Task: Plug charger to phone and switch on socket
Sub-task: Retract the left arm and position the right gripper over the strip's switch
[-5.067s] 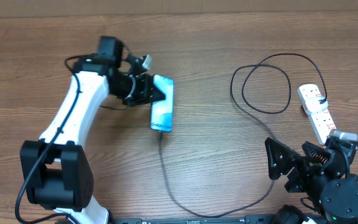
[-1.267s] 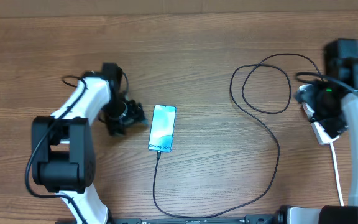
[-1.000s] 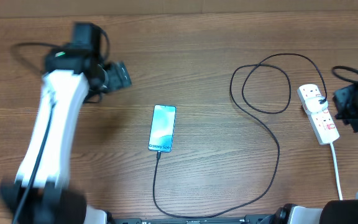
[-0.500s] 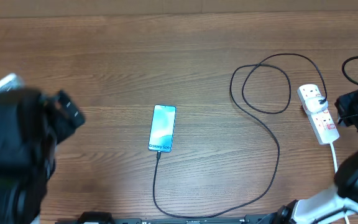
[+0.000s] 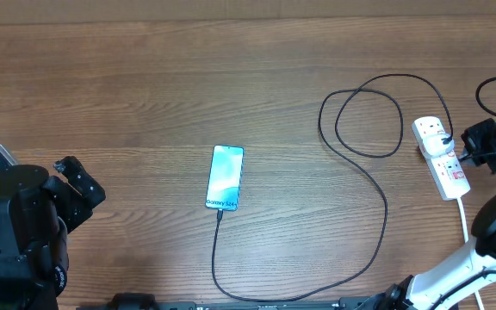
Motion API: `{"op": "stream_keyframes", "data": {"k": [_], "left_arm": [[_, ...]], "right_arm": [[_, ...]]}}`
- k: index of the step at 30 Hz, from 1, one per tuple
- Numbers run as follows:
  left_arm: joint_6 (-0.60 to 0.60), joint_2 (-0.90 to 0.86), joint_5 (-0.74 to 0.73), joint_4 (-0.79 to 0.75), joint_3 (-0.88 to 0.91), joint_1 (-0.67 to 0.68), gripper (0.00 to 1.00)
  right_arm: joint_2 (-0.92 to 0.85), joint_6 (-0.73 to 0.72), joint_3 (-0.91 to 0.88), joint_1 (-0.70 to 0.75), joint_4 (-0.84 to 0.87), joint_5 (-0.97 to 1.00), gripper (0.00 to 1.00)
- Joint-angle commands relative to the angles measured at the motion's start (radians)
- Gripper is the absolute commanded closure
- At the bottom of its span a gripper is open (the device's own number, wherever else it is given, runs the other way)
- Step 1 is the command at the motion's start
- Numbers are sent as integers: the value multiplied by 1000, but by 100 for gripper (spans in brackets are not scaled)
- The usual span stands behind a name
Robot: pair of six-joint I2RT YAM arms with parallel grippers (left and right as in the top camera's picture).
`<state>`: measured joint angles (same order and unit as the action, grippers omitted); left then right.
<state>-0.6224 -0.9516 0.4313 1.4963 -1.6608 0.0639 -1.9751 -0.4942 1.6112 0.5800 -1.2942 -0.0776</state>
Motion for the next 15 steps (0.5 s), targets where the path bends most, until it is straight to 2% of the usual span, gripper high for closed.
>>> {"op": "stream_keyframes", "data": {"k": [1,6,15], "left_arm": [[-14,3,20,0,6,3,0],[-14,3,12,-1,6,3,0],[-14,3,0,0,6,3,0]], "right_arm": [[-72,29,116,-2,-20,-29,96],[-149,55,216,-3,-90,-29,96],[-209,58,216,-4,-90,-18,96]]}}
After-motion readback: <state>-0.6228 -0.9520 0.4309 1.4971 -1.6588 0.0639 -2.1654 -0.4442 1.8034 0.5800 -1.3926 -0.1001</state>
